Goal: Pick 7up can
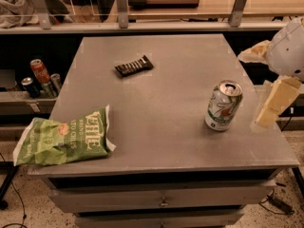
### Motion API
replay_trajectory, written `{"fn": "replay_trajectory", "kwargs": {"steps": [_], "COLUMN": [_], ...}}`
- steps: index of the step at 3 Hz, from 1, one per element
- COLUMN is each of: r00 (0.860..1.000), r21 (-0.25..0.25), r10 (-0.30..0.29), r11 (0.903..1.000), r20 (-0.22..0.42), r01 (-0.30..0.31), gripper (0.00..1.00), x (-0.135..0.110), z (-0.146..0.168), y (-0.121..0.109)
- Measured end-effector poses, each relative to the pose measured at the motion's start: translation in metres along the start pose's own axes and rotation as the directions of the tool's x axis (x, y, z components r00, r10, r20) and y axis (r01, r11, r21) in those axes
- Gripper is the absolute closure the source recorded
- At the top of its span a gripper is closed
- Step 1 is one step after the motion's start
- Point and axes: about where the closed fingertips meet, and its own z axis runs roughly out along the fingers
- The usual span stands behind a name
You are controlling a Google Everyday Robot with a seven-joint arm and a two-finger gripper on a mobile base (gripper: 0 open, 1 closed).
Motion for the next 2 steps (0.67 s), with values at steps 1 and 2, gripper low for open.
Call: {"fn": "replay_trajectory", "kwargs": {"steps": [1, 2], "r00": [0.995, 0.986], "r21": [-0.021, -0.013], "r10": [-0.018, -0.026], "r11": [0.9996, 0.9995], "r20": [0.099, 0.166], "r01": [0.02, 0.029], "gripper": [0.0, 0.0], "x": [0.0073, 0.0141], "z": [0.012, 0.0197], "y": [-0.0059, -0.0159]}}
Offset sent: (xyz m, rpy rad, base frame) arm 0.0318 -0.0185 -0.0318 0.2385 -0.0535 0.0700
